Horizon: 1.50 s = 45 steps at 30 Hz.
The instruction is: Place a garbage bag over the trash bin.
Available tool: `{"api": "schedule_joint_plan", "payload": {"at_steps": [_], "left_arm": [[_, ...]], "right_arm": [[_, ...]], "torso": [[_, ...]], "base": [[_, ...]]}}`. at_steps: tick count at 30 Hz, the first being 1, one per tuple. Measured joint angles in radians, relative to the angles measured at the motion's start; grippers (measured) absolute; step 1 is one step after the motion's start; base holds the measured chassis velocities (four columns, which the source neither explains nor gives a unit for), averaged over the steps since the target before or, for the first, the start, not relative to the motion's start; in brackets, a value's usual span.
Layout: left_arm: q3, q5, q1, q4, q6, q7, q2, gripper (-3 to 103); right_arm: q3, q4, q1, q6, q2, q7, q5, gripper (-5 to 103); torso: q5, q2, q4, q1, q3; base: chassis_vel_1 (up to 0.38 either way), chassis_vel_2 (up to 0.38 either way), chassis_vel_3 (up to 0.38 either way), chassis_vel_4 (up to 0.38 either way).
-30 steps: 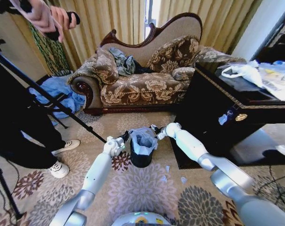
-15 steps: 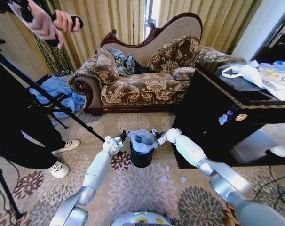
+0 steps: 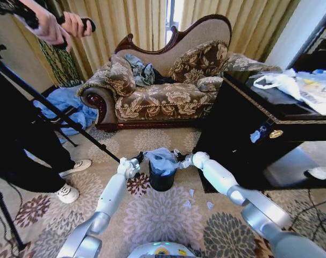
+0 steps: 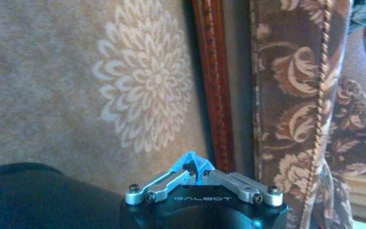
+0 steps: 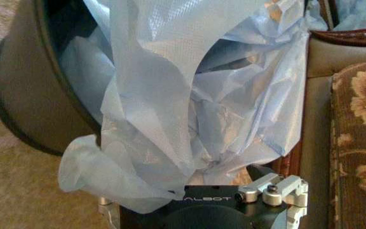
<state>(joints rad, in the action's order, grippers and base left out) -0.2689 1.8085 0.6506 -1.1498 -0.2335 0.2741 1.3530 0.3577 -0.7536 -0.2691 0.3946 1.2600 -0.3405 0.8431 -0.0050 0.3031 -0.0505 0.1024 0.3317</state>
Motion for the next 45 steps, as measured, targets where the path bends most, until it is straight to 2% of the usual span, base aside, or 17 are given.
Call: {"api": "schedule_joint_plan", "payload": {"at_steps": [10,17,25,32,45], "left_arm": [[0.004,-0.009,-0.064,0.054,-0.002,-0.011,0.001,0],[0.003,-0.023,-0.074,0.092,-0.002,-0.019,0.0,0],[-0.02,-0.027,-0.07,0.137,-0.002,-0.006,0.013,0],[-0.049,-0.043,-0.064,0.192,-0.005,0.001,0.037,0],[-0.056,-0.021,-0.013,0.155,-0.033,0.035,0.036,0]], "right_arm": [[-0.048,0.08,0.011,-0.002,0.066,0.043,0.077,100],[-0.052,0.082,0.015,-0.019,0.061,0.05,0.097,100],[-0.047,0.079,0.009,0.004,0.056,0.028,0.081,100],[-0.067,0.126,0.005,0.019,0.097,0.046,0.076,100],[-0.068,0.129,0.003,0.04,0.075,0.059,0.024,100]], "torso": [[0.0002,0.0,0.0001,0.0,0.0],[0.0,0.0,0.0005,0.0,0.0],[0.0001,0.0,0.0002,0.0,0.0],[0.0001,0.0,-0.0001,0.0,0.0],[0.0001,0.0,0.0003,0.0,0.0]], "base": [[0.0,0.0,0.0,0.0],[0.0,0.0,0.0,0.0],[0.0,0.0,0.0,0.0],[0.0,0.0,0.0,0.0],[0.0,0.0,0.0,0.0]]}}
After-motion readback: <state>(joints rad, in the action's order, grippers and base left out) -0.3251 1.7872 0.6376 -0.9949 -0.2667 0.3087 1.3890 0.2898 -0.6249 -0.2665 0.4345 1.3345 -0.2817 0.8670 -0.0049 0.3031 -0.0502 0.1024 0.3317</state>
